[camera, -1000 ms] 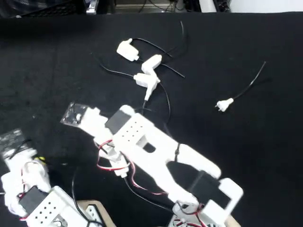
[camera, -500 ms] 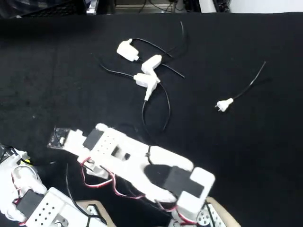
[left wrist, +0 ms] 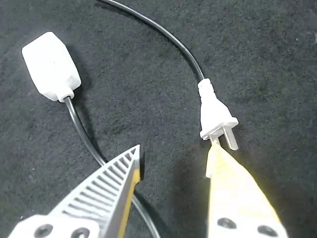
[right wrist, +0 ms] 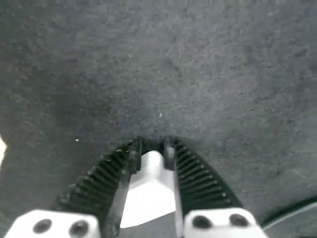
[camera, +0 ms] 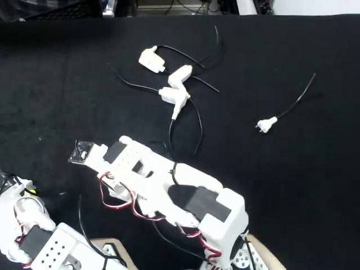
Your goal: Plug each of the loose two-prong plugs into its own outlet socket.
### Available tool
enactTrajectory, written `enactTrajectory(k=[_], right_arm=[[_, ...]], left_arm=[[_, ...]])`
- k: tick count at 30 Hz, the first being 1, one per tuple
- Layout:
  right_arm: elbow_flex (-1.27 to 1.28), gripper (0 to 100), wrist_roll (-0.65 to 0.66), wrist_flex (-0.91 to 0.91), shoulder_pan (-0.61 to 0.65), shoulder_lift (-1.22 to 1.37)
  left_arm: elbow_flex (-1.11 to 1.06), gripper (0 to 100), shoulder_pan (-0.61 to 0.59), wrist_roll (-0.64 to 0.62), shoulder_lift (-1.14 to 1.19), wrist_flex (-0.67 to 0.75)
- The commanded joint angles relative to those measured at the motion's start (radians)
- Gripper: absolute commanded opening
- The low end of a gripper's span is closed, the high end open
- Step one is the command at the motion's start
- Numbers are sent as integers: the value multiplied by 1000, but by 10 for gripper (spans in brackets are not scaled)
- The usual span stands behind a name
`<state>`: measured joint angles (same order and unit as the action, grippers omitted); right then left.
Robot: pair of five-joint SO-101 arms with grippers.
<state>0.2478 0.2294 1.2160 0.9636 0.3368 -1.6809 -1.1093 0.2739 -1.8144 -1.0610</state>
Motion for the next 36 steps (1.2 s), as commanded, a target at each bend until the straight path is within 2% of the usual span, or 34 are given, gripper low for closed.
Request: enactTrajectory(k=[1, 6, 9, 14, 18, 22, 30, 36], right_arm=[[-19, 64, 0, 18, -6, -2], [-54, 64, 18, 51, -6, -5], [-159, 77, 28, 167, -8, -5], [-311, 250, -6, 347, -6, -5], [-326, 300, 9, 382, -6, -5], [-202, 289, 9, 361, -18, -1], [77, 289, 14, 199, -28, -59], [102, 289, 9, 161, -2, -91]], left_arm=[[-19, 220, -13, -8, -5, 20], [-19, 220, -12, -8, -5, 20], [-19, 220, -4, -9, -5, 20], [-21, 220, 65, -6, -3, -11], [-21, 220, 68, -6, -3, -11], [-21, 220, 73, -5, -3, -14], [-21, 220, 74, -5, -3, -12], [-21, 220, 74, -5, -3, -12]])
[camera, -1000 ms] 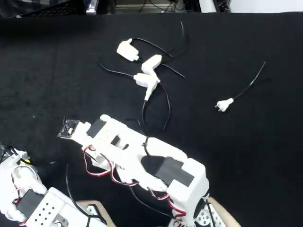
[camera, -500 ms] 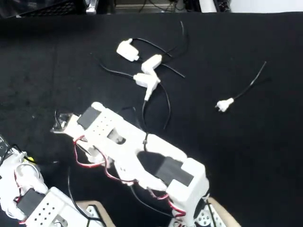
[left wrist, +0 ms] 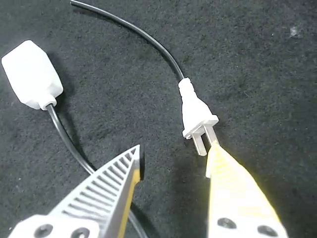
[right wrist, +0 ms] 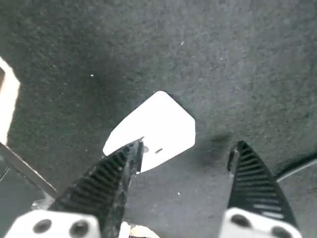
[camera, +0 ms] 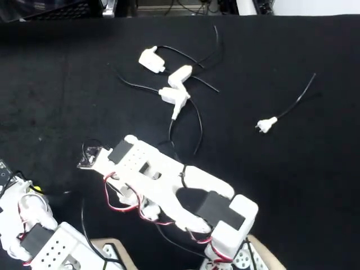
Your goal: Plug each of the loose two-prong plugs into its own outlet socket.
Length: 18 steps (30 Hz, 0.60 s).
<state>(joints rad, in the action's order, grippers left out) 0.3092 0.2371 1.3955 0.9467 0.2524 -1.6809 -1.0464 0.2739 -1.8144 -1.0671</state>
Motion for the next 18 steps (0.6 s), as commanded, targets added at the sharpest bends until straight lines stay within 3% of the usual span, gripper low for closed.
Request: enactTrajectory(k=[1, 7, 13, 18], right_arm=[[45, 289, 2, -18, 37, -16], [76, 289, 8, -26, 166, -31], [73, 286, 8, -41, 183, 42], [28, 110, 8, -29, 178, 105]], left_arm=[[-21, 220, 12, -5, -3, -6], [-21, 220, 12, -5, -3, -5], [-21, 220, 12, -5, -3, -5], [-21, 220, 12, -5, -3, -5]])
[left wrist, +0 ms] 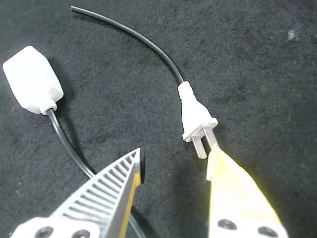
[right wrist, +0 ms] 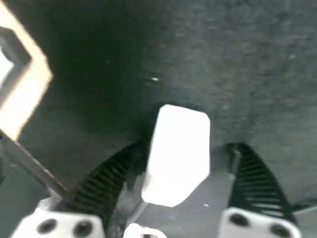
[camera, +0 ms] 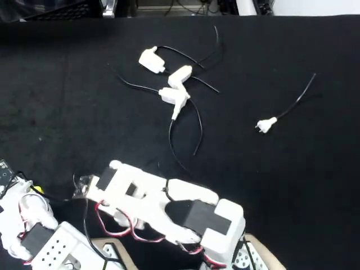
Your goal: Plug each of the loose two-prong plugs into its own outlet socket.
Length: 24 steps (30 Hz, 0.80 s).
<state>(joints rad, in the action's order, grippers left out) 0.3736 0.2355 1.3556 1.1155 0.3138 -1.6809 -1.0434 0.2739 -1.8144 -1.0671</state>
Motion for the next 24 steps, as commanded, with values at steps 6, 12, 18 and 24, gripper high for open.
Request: enactTrajectory(k=[6, 12, 18, 24], right_arm=[[-116, 53, 11, 72, -60, 38], [-222, 53, 167, 80, -347, 30], [-404, 53, 247, 72, -595, 38], [-378, 57, 247, -94, -624, 134]], left_arm=[[-21, 220, 8, -5, -3, -5], [-21, 220, 8, -5, -3, -6], [-21, 220, 8, -5, -3, -6], [-21, 220, 8, -5, -3, -6]])
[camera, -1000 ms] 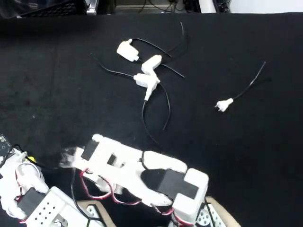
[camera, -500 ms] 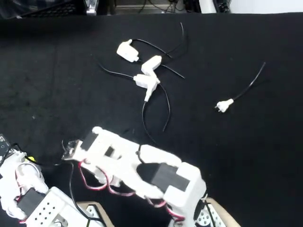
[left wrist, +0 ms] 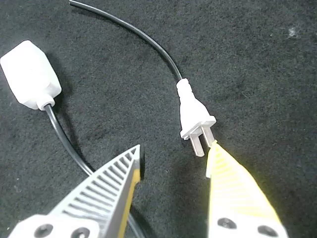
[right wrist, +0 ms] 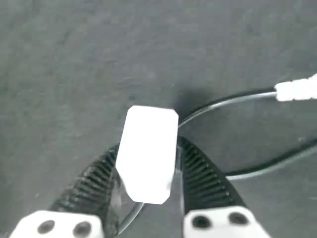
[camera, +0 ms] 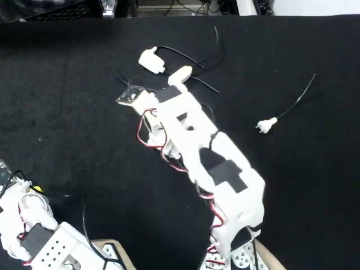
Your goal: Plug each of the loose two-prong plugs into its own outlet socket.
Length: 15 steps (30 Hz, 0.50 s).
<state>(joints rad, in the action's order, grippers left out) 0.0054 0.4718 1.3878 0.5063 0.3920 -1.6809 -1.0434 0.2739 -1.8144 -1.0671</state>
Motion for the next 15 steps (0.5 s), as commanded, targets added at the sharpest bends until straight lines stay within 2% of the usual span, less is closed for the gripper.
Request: enactTrajectory(k=[1, 6, 10, 12, 15], right_arm=[[-4, 57, 11, -164, -15, 91], [-94, 57, 3, -87, -9, 142], [-94, 62, -23, -72, 54, 165], [-94, 129, -46, -58, 71, 160], [-94, 333, -103, -55, 91, 159]], left_arm=[[-21, 220, 8, -5, -3, -6], [-21, 220, 10, -5, -3, -5], [-21, 220, 10, -6, -3, -5], [-21, 220, 21, -6, -3, -5], [-21, 220, 39, -6, -3, -8]])
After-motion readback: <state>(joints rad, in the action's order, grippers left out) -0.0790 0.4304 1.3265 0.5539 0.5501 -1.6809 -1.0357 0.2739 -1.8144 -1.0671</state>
